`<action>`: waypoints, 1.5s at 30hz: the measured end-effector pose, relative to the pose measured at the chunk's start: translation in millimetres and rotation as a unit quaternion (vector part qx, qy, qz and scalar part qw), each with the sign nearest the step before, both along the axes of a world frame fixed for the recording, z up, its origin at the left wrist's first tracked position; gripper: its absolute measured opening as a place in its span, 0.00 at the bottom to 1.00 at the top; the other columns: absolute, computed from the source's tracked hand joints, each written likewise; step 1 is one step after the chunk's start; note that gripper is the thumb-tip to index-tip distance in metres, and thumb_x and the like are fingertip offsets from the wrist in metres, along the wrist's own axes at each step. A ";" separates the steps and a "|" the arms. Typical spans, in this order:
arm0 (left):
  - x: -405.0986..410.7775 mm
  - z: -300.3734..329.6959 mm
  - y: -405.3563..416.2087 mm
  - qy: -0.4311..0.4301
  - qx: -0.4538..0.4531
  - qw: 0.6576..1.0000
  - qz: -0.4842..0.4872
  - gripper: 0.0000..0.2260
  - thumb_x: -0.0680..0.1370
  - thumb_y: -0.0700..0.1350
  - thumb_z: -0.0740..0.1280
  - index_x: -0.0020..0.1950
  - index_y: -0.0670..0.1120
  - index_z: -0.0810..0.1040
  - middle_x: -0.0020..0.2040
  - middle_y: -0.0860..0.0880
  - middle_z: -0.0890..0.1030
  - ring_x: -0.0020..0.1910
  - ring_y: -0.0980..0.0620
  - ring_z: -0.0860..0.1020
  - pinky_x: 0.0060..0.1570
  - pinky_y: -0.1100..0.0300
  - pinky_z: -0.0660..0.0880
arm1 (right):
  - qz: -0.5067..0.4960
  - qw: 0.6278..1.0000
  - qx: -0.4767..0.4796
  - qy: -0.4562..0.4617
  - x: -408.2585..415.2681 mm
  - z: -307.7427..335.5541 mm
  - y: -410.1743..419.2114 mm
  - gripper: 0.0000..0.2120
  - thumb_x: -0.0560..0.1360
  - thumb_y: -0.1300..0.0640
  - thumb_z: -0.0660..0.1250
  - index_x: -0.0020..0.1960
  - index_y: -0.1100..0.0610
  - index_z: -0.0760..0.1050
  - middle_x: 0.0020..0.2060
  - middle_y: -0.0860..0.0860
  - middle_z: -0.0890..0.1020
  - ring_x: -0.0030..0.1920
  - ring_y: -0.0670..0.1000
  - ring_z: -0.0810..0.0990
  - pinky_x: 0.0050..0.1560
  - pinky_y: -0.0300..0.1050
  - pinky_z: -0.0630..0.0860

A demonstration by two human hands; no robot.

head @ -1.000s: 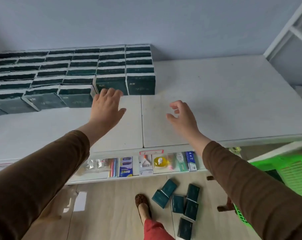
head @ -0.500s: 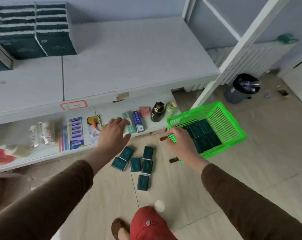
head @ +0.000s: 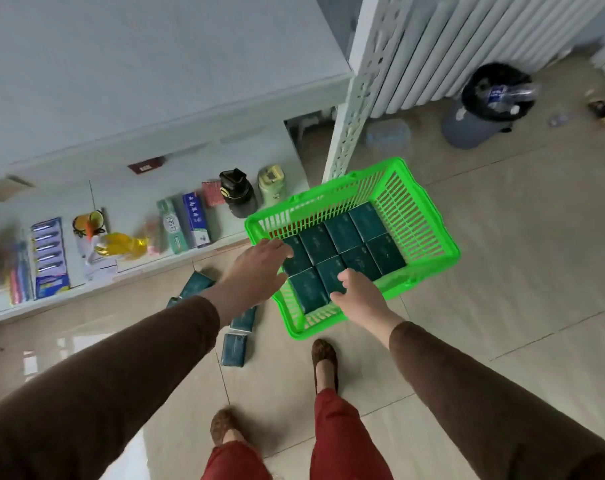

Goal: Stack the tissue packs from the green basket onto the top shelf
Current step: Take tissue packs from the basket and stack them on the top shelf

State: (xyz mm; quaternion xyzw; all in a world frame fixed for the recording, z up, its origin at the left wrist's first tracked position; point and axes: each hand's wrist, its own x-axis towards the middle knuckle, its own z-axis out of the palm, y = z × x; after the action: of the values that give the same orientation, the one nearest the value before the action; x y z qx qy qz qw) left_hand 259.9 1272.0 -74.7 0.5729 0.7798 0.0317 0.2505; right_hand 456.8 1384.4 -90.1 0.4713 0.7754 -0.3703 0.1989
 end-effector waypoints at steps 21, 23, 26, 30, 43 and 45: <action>-21.5 -269.8 103.9 0.200 -0.160 0.957 -0.136 0.36 0.74 0.42 0.70 0.77 0.39 0.56 0.73 0.41 0.62 0.62 0.41 0.69 0.54 0.50 0.75 | 0.039 0.990 -0.004 -0.138 -63.3 -235.2 -22.8 0.22 0.80 0.58 0.61 0.70 0.66 0.64 0.64 0.60 0.70 0.63 0.59 0.71 0.65 0.51 0.71; -22.2 -271.6 105.2 0.203 -0.163 0.955 -0.143 0.39 0.73 0.43 0.72 0.78 0.39 0.54 0.74 0.42 0.61 0.62 0.41 0.69 0.52 0.50 0.76 | 0.032 0.989 -0.030 -0.140 -66.3 -236.4 -25.5 0.23 0.80 0.58 0.62 0.71 0.67 0.63 0.66 0.60 0.69 0.64 0.60 0.71 0.66 0.50 0.70; -24.1 -270.8 109.4 0.190 -0.187 0.952 -0.148 0.42 0.72 0.44 0.74 0.79 0.39 0.52 0.74 0.41 0.59 0.59 0.42 0.71 0.46 0.51 0.77 | -0.025 0.988 -0.060 -0.139 -67.1 -238.7 -23.5 0.29 0.78 0.57 0.65 0.73 0.65 0.57 0.68 0.60 0.67 0.66 0.59 0.70 0.65 0.48 0.70; -26.7 -264.3 116.2 0.169 -0.192 0.958 -0.130 0.32 0.72 0.41 0.75 0.73 0.41 0.65 0.68 0.42 0.64 0.48 0.44 0.76 0.39 0.52 0.77 | -0.043 0.987 -0.043 -0.149 -63.3 -244.8 -12.1 0.21 0.79 0.54 0.63 0.69 0.61 0.64 0.67 0.59 0.70 0.66 0.58 0.70 0.63 0.50 0.72; -30.2 -114.3 73.5 0.141 -0.087 0.986 0.002 0.24 0.73 0.56 0.69 0.65 0.52 0.68 0.57 0.48 0.75 0.52 0.42 0.80 0.41 0.52 0.74 | -0.077 0.993 -0.081 0.033 -23.7 -114.4 40.0 0.21 0.65 0.46 0.75 0.50 0.51 0.68 0.41 0.45 0.80 0.41 0.50 0.82 0.35 0.42 0.75; -34.9 -61.0 49.1 0.066 -0.031 0.992 0.106 0.24 0.71 0.57 0.72 0.63 0.51 0.69 0.55 0.47 0.76 0.52 0.40 0.79 0.42 0.51 0.73 | -0.051 0.993 -0.051 0.091 -15.6 -61.3 50.0 0.22 0.65 0.46 0.77 0.49 0.51 0.68 0.38 0.42 0.78 0.36 0.41 0.77 0.29 0.35 0.67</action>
State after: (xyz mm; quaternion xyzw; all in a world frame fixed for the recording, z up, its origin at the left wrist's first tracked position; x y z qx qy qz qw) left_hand 224.9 1321.1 -135.7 0.4800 0.8515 -0.0040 0.2110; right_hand 441.2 1434.4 -151.3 0.4641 0.7452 -0.4603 0.1321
